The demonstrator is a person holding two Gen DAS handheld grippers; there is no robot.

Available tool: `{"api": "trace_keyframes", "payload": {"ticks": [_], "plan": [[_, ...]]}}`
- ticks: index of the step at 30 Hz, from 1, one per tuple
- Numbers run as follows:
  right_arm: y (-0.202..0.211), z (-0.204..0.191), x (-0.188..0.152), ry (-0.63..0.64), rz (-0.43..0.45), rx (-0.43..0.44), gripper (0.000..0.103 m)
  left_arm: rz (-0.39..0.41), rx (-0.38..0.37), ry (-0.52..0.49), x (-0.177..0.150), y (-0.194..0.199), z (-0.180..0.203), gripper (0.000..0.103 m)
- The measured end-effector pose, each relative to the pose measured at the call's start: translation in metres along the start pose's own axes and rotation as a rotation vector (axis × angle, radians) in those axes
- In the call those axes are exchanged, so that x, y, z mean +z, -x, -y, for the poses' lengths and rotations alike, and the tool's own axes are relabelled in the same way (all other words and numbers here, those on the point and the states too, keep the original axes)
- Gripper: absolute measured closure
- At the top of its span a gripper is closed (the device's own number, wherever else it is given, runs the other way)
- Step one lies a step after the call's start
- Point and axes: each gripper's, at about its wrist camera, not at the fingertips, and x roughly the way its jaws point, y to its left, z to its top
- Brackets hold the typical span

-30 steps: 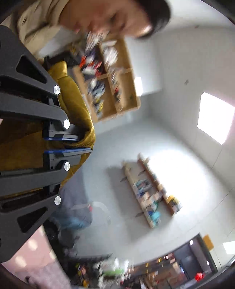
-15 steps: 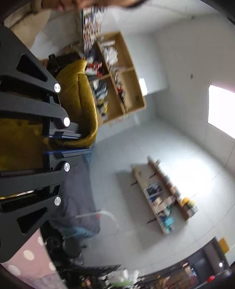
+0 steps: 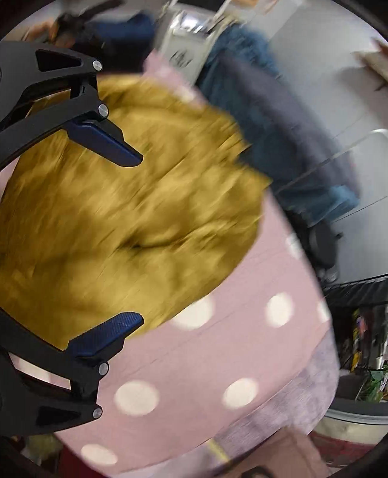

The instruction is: Fold large clothes

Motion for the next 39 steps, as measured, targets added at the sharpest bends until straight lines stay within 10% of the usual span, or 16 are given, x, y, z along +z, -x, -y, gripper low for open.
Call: {"api": "trace_keyframes", "payload": {"ticks": [8, 14, 18, 21, 24, 29, 31, 32, 33, 34, 39], "plan": [[-0.044, 0.047, -0.060, 0.031, -0.155, -0.174, 0.006, -0.175, 0.034, -0.166, -0.102, 0.016, 0.035, 0.006], [-0.063, 0.031, -0.082, 0.118, -0.238, -0.185, 0.010, -0.192, 0.277, -0.274, -0.118, -0.038, 0.054, 0.007], [-0.069, 0.016, -0.090, 0.216, -0.259, -0.188, 0.089, -0.266, 0.207, -0.190, -0.110, -0.062, 0.038, 0.051], [-0.046, 0.023, -0.075, 0.234, -0.196, -0.190, 0.097, -0.262, 0.160, -0.170, -0.089, -0.046, 0.025, 0.088], [-0.012, 0.049, -0.039, 0.214, -0.096, -0.271, 0.098, -0.155, 0.171, -0.137, -0.051, -0.014, -0.004, 0.094], [0.041, 0.114, 0.063, 0.090, 0.089, -0.472, 0.097, 0.055, 0.384, -0.092, 0.041, 0.029, -0.071, 0.095], [0.047, 0.135, 0.104, 0.001, 0.094, -0.501, 0.072, 0.128, 0.474, -0.005, 0.085, 0.042, -0.104, 0.085], [0.050, 0.144, 0.114, -0.032, 0.089, -0.519, 0.054, 0.145, 0.520, 0.024, 0.105, 0.043, -0.117, 0.056], [0.052, 0.147, 0.125, -0.060, 0.099, -0.522, 0.013, 0.138, 0.577, 0.045, 0.122, 0.043, -0.126, 0.017], [0.058, 0.144, 0.130, -0.069, 0.149, -0.485, 0.010, 0.137, 0.638, 0.081, 0.140, 0.042, -0.138, 0.006], [0.046, 0.095, 0.112, 0.018, 0.198, -0.325, 0.010, 0.191, 0.541, 0.130, 0.150, 0.052, -0.141, 0.005]]}}
